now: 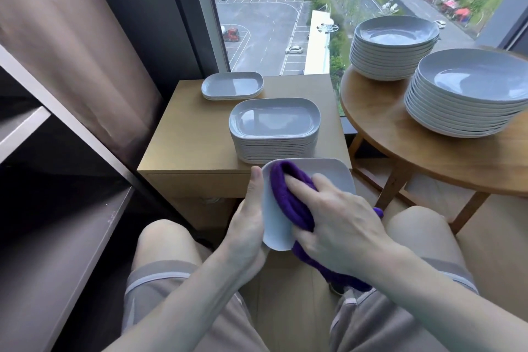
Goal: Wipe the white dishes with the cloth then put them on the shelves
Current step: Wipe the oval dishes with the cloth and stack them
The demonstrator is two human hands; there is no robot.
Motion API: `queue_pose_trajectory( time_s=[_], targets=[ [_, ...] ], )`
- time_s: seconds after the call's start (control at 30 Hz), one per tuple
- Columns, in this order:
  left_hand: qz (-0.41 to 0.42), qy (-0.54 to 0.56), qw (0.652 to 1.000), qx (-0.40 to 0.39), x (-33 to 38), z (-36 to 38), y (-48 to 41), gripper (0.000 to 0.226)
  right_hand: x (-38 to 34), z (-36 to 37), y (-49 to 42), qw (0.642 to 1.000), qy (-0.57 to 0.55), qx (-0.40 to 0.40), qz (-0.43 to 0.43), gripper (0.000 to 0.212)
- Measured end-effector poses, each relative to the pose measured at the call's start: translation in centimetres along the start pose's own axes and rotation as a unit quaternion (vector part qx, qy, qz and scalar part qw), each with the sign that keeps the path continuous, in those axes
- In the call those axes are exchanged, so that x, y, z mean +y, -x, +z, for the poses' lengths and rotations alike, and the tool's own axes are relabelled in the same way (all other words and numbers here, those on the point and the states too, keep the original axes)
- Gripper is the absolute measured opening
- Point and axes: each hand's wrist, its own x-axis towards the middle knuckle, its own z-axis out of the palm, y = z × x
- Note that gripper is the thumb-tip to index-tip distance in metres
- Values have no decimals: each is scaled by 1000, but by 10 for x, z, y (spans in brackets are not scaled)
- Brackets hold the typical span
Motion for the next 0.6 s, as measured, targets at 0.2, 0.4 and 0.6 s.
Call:
queue_pose_trajectory(
  time_s=[0.2, 0.4, 0.6],
  targets=[
    [32, 41, 999, -2, 2, -18, -5, 63, 40, 8, -5, 996, 13, 4, 89, 69],
    [50, 47, 997, 28, 10, -28, -6, 62, 48, 13, -6, 992, 33, -35, 113, 62],
    [68, 83, 993, 50, 15, -34, -8, 68, 14, 26, 9, 992, 2, -119, 45, 60]
  ],
)
